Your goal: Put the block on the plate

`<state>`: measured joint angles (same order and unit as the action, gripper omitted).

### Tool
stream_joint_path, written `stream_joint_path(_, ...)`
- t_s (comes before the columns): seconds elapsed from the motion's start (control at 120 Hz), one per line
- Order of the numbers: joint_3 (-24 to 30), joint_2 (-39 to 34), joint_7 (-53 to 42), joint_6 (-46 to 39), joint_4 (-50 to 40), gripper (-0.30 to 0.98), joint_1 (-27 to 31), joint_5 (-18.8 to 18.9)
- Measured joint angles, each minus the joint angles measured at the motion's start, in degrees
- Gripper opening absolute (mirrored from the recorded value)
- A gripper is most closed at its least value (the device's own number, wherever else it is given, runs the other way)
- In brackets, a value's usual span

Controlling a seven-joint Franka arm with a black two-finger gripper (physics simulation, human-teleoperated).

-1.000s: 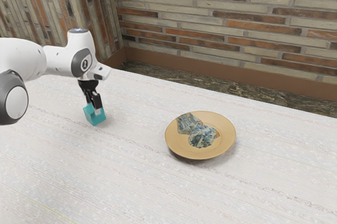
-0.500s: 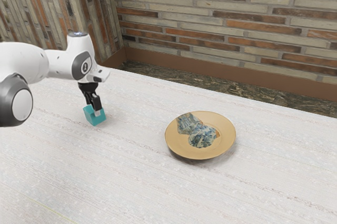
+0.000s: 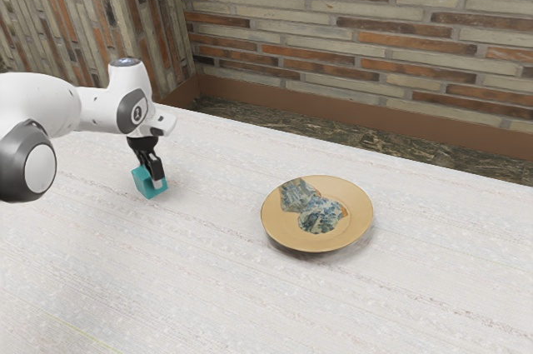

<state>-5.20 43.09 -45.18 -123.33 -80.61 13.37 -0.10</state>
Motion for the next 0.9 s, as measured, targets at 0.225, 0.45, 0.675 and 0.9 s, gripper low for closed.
stream_joint_path(0.225,0.02,-0.06,-0.09,-0.33,-0.05,0.51,0.10,-0.04)
stream_joint_path(0.45,0.02,-0.37,-0.09,-0.36,-0.12,0.45,0.07,-0.06)
stream_joint_path(0.675,-0.03,-0.74,0.00,-0.20,-0.17,0.43,0.03,0.01)
stream_joint_path(0.9,-0.20,-2.42,0.34,0.31,-0.51,0.42,-0.48,0.44)
